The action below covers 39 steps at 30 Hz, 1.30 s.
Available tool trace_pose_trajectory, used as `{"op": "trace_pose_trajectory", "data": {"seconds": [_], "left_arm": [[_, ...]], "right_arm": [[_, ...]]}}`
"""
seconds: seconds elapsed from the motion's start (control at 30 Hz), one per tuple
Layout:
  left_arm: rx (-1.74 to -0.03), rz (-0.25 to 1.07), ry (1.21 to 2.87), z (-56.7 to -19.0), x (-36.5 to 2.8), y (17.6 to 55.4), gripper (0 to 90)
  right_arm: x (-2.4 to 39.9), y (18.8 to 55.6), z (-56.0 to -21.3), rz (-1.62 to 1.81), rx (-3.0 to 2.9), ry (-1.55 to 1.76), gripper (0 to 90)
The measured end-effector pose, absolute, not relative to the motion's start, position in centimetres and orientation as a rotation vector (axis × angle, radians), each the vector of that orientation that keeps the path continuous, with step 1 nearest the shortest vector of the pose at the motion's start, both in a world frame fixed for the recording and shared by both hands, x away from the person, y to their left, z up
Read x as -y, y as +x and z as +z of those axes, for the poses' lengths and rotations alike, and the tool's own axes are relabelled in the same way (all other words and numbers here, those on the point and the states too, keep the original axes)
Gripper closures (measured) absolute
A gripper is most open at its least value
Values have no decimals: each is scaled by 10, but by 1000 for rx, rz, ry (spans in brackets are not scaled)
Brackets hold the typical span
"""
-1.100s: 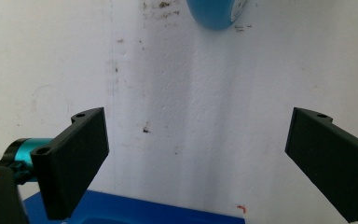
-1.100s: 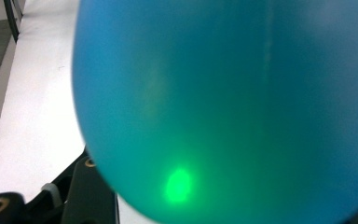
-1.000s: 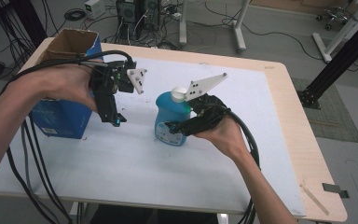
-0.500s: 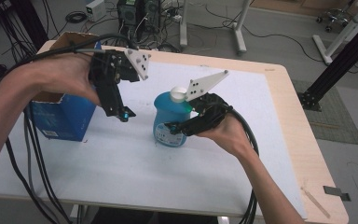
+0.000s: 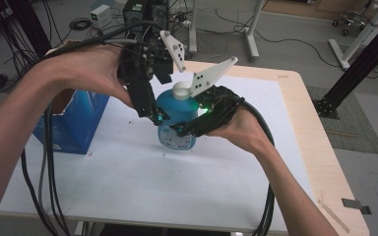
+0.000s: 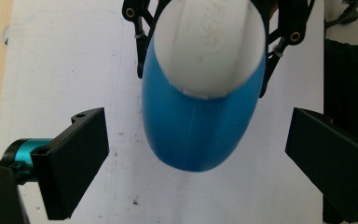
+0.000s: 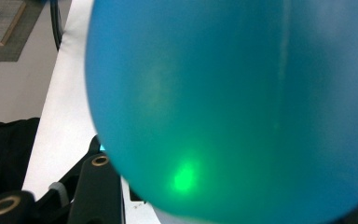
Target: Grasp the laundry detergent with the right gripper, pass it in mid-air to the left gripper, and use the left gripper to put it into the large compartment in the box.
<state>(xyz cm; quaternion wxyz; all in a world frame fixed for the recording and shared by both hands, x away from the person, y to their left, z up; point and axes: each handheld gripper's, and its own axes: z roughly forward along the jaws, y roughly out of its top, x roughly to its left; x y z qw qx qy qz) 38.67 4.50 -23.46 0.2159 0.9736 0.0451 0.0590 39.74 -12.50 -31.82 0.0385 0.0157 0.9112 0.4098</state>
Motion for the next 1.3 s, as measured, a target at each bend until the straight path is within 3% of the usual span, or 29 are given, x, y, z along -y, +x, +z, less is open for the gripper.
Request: {"op": "trace_pose_trajectory", "data": {"seconds": [0.57,1.3], "left_arm": [[-125,132,2702,-245,-25,390,61],[-112,142,2707,-243,-24,390,158]], "right_arm": [[122,397,-319,1254,-2806,45,467],[122,395,-319,1241,-2806,47,466]]}}
